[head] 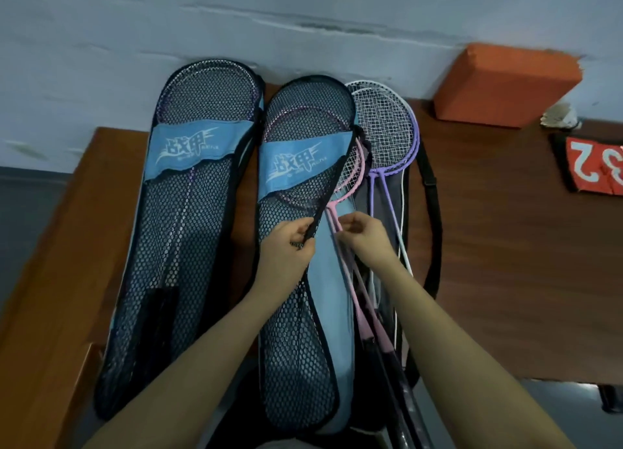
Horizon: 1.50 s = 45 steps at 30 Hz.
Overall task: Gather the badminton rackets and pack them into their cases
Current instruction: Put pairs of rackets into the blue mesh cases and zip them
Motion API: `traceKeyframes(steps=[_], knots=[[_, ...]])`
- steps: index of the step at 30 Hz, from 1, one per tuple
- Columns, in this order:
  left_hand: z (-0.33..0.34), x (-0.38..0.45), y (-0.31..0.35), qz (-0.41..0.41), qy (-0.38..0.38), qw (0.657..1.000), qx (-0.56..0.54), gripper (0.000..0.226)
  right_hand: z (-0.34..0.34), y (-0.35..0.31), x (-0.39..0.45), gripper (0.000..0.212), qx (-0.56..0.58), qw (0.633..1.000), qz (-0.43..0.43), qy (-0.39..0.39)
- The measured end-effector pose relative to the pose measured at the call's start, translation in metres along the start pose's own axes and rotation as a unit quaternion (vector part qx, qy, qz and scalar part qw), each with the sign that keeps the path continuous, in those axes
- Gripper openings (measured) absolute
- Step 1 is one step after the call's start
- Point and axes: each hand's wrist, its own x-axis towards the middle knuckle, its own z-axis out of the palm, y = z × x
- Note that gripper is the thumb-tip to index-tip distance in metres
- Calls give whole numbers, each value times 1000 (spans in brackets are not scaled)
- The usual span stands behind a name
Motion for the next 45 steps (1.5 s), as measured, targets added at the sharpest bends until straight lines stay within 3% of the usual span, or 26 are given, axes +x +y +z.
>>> traceKeyframes(steps=[4, 8, 12, 16, 18, 21, 26, 31, 35, 39, 41, 45], knots=[[0, -3, -12, 54, -13, 998, 0, 40, -1, 11, -22, 34, -128, 989, -78, 16], [15, -19, -27, 62, -54, 995, 57, 56, -3, 31, -73, 32, -180, 975, -117, 49], [31, -59, -40, 85, -95, 983, 134, 66, -9, 56, -122, 31, -190, 975, -104, 54], [39, -102, -43, 118, -100, 967, 201, 57, -16, 73, -149, 33, -194, 976, -81, 57], [43, -117, -40, 100, -88, 964, 232, 53, -21, 79, -156, 34, -199, 975, -79, 52], [49, -136, -31, 8, -73, 965, 251, 56, -28, 86, -166, 32, -206, 974, -87, 23], [63, -150, -30, -26, -105, 955, 277, 65, -33, 98, -170, 29, -91, 993, -72, -7], [61, -158, -24, -68, -31, 989, 125, 56, -30, 95, -172, 35, 32, 997, -63, -34], [45, -165, -12, -72, 42, 995, 48, 48, -29, 92, -178, 36, 31, 996, -54, -68], [33, -169, -8, -69, 51, 996, 0, 44, -32, 91, -178, 25, 65, 994, -28, -81], [30, -167, -7, -70, 37, 997, -7, 44, -32, 88, -178, 20, 158, 981, 48, -105], [26, -164, -6, -78, -16, 997, -12, 48, -24, 77, -181, 40, 330, 908, 194, -170]])
